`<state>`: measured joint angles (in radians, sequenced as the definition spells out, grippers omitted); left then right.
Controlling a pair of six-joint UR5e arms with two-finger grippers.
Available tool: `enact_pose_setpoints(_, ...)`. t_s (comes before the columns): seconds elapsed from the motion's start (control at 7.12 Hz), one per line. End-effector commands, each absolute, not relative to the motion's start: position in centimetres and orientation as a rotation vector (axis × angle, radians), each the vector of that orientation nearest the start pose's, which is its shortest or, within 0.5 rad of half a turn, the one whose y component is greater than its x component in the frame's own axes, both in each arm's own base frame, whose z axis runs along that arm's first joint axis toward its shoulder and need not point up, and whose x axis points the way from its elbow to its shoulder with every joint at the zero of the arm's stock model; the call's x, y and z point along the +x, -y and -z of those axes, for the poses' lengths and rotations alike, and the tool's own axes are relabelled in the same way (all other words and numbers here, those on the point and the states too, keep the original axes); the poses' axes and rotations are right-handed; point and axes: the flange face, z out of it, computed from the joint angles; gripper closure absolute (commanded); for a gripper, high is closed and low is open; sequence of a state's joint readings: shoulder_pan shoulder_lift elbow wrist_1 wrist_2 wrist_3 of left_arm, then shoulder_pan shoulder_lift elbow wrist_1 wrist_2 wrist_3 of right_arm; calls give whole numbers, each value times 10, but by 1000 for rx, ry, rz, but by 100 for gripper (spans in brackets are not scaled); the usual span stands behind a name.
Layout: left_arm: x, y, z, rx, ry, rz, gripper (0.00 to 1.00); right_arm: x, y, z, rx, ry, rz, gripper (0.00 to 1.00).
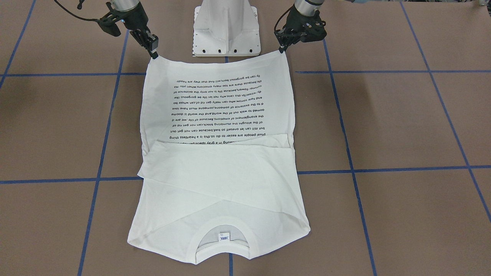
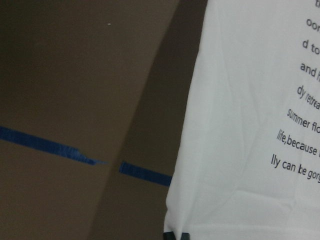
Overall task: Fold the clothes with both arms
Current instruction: 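Grasp both near hem corners with the left and right grippers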
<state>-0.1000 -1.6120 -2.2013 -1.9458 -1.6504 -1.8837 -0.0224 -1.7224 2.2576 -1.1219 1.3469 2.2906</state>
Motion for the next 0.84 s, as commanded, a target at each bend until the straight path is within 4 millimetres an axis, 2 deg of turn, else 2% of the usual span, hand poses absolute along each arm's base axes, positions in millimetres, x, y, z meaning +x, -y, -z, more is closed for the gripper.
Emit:
enact_pose_setpoints(0.0,443,159,-304,-206,-1041,330,100,-411,123,-335,-212,1041,-697,100)
enact_pose_setpoints(0.14,443,158,-306,-207,-1034,328,100,-414,111,-333,-221,1044,-676,100)
enact_pose_setpoints(0.28,443,156,-308,-208,-1031,327,100,-414,109,-331,-223,1049,-673,100)
enact_pose_setpoints(0.42,438,156,-297,-238,-1051,362,100,-405,111,-318,-235,1074,-675,100)
enact_pose_setpoints(0.56,420,161,-275,-241,-1101,366,100,-395,124,-310,-228,1093,-700,100)
enact_pose_setpoints(0.7,407,176,-264,-217,-1134,388,100,-383,153,-309,-190,1103,-755,100)
